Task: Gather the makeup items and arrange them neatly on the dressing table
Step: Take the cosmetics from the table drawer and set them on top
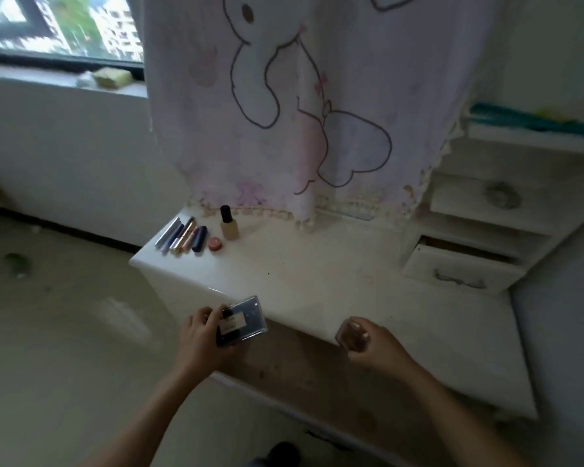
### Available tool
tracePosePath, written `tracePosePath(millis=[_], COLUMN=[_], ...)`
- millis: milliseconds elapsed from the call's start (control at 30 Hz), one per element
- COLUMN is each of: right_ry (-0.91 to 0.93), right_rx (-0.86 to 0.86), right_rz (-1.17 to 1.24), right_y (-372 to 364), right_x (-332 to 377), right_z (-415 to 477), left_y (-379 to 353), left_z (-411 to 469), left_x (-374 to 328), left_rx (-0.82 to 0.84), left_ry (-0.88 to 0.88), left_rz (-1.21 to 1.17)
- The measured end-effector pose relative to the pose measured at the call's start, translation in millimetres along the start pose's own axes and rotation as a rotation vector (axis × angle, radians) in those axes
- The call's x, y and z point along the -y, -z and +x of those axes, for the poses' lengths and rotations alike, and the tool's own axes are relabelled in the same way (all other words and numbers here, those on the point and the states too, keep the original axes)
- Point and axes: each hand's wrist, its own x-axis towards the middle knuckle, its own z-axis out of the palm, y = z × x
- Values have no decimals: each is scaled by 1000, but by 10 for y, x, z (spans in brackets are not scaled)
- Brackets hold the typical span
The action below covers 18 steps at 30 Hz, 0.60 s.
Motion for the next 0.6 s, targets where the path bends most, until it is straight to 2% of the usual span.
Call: tracePosePath(millis=[133, 367, 600], right_ry=[72, 153, 203], right_rx=[-9, 17, 2], right_rz=[-30, -144, -241], right_y=[80, 200, 286], right_x=[145, 425, 681], right_z=[73, 234, 585], left_y=[137, 294, 412], left_z=[-40, -19, 261], left_x=[48, -18, -114], left_rx=[-61, -94, 17], left_ry=[93, 125, 104], left_rz=[9, 34, 140])
